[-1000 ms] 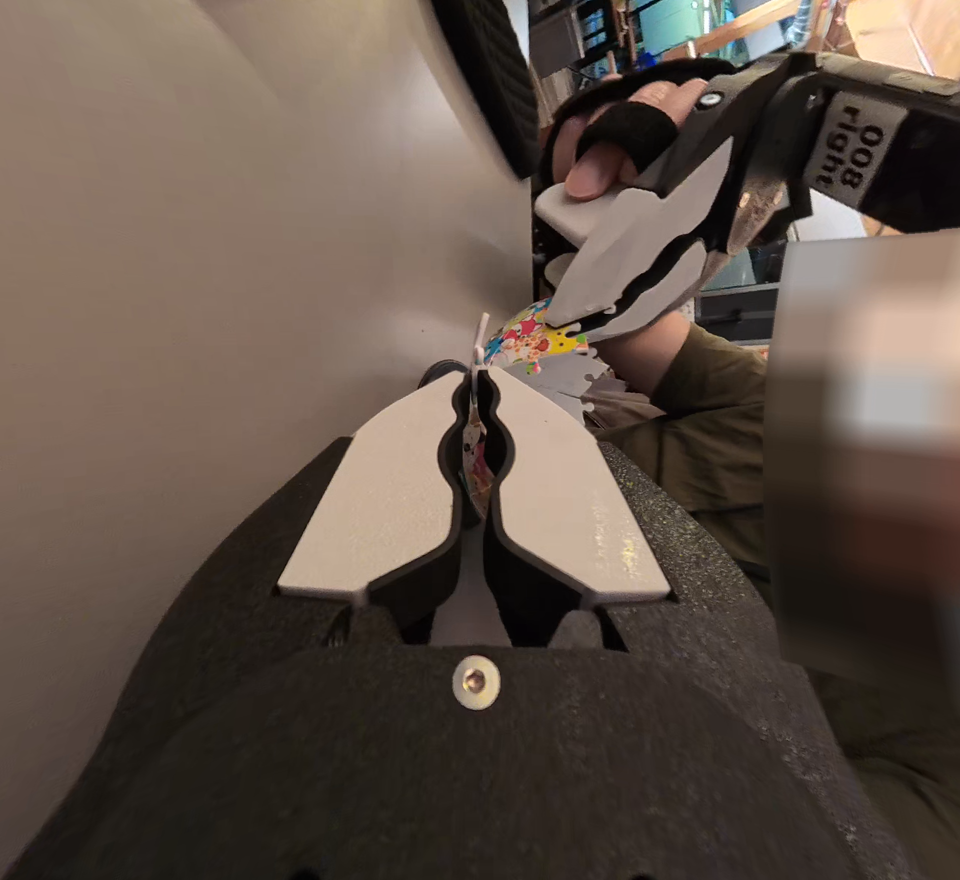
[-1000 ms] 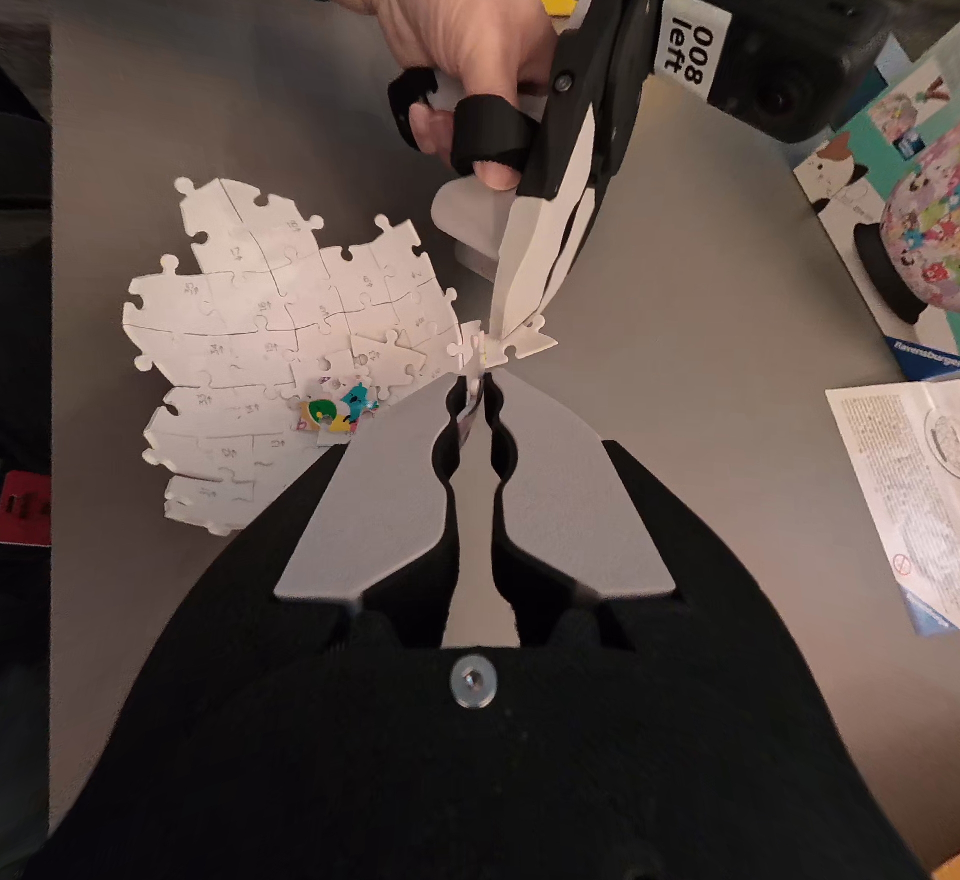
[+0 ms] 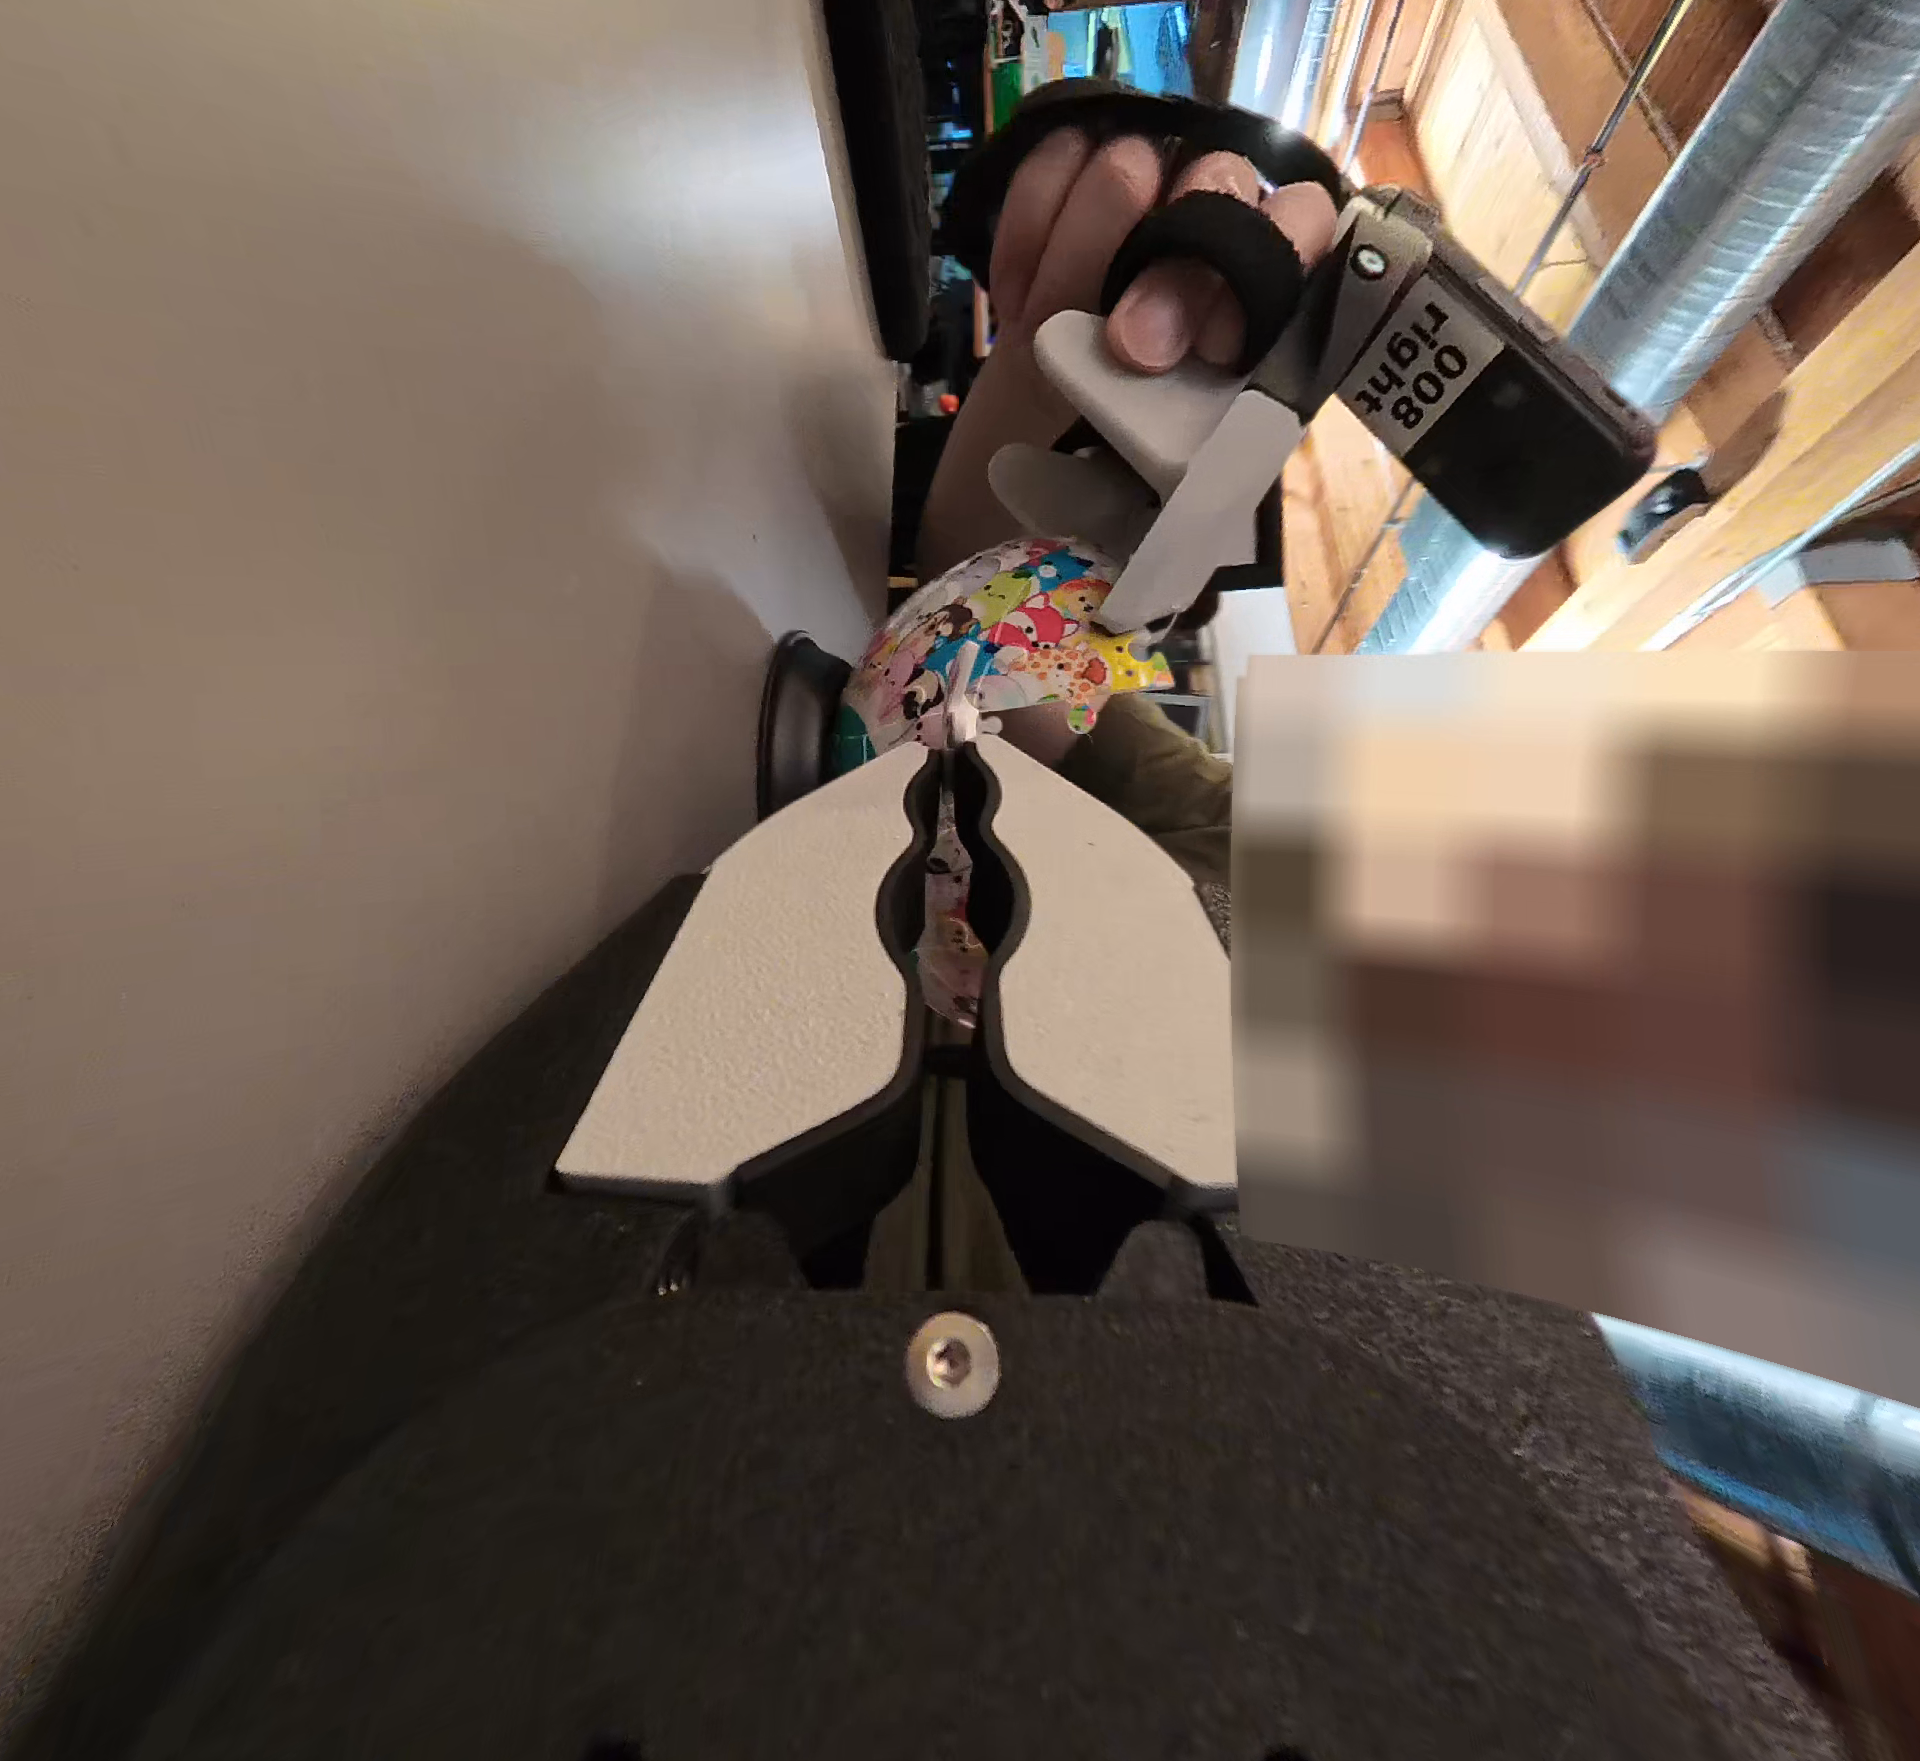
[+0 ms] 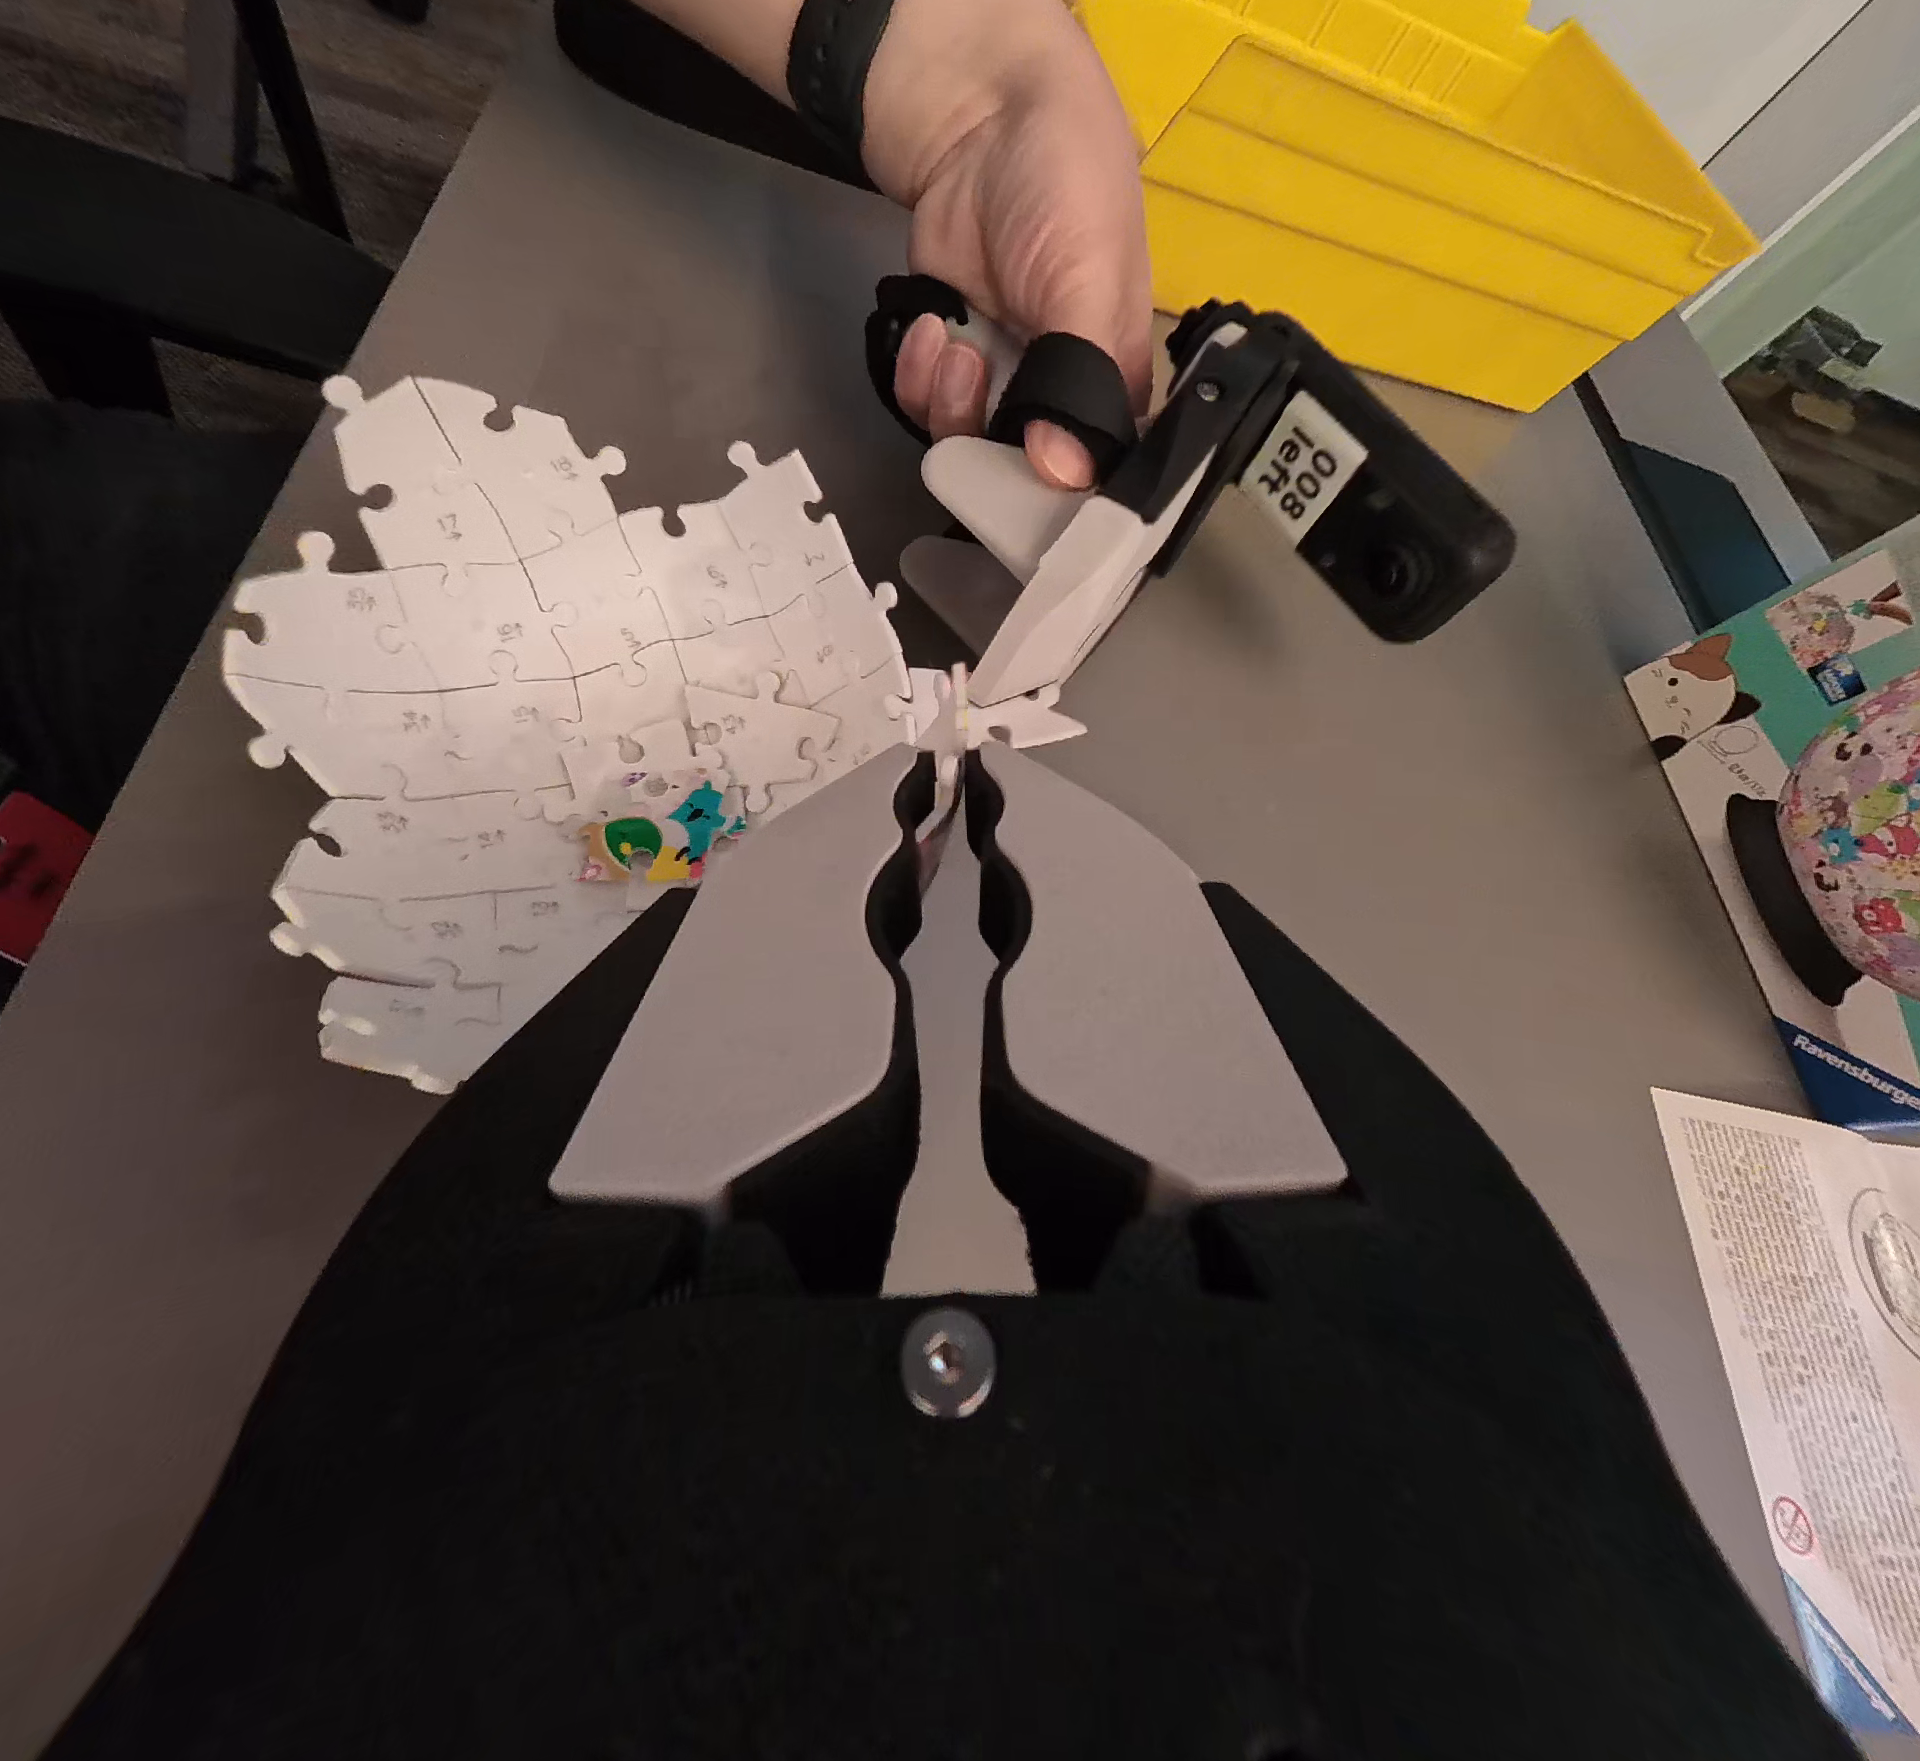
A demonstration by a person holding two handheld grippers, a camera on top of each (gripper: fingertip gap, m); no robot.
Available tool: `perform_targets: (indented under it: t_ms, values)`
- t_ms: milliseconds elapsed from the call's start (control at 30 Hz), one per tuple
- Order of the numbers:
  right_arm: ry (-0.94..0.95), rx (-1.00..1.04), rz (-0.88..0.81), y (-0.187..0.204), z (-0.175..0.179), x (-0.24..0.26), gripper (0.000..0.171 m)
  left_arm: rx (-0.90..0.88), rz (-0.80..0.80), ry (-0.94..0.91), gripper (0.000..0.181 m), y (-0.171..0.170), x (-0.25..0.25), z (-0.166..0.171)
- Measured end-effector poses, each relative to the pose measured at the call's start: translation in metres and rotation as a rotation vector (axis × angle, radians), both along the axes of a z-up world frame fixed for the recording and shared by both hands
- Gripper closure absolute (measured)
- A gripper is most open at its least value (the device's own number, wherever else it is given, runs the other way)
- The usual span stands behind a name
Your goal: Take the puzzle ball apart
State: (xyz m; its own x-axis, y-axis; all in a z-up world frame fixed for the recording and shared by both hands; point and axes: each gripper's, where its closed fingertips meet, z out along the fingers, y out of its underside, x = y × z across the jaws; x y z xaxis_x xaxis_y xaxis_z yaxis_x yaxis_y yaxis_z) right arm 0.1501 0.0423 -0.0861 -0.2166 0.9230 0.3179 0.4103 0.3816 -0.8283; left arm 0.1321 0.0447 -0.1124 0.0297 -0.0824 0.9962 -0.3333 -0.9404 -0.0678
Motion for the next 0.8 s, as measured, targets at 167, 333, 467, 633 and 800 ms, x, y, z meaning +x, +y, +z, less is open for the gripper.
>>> perform_targets:
  t_ms: [167,333,467,633,800]
  values:
    - [0.017,0.003,-0.001,0.001,0.004,0.003,0.163,0.216,0.021,0.044,0.179,0.007,0.001,0.007]
    - [0.023,-0.042,-0.048,0.009,0.001,0.006,0.162,0.497,0.047,0.099,0.179,0.012,0.0,0.012]
    - [0.013,-0.114,-0.078,0.015,-0.005,0.008,0.163,0.726,0.038,0.163,0.179,0.014,-0.001,0.015]
    - [0.064,-0.253,-0.185,0.03,-0.004,0.01,0.14,0.842,0.129,0.164,0.179,0.02,-0.002,0.022]
    - [0.047,-0.434,-0.172,0.025,-0.018,0.005,0.141,0.862,0.171,0.126,0.179,0.018,-0.003,0.024]
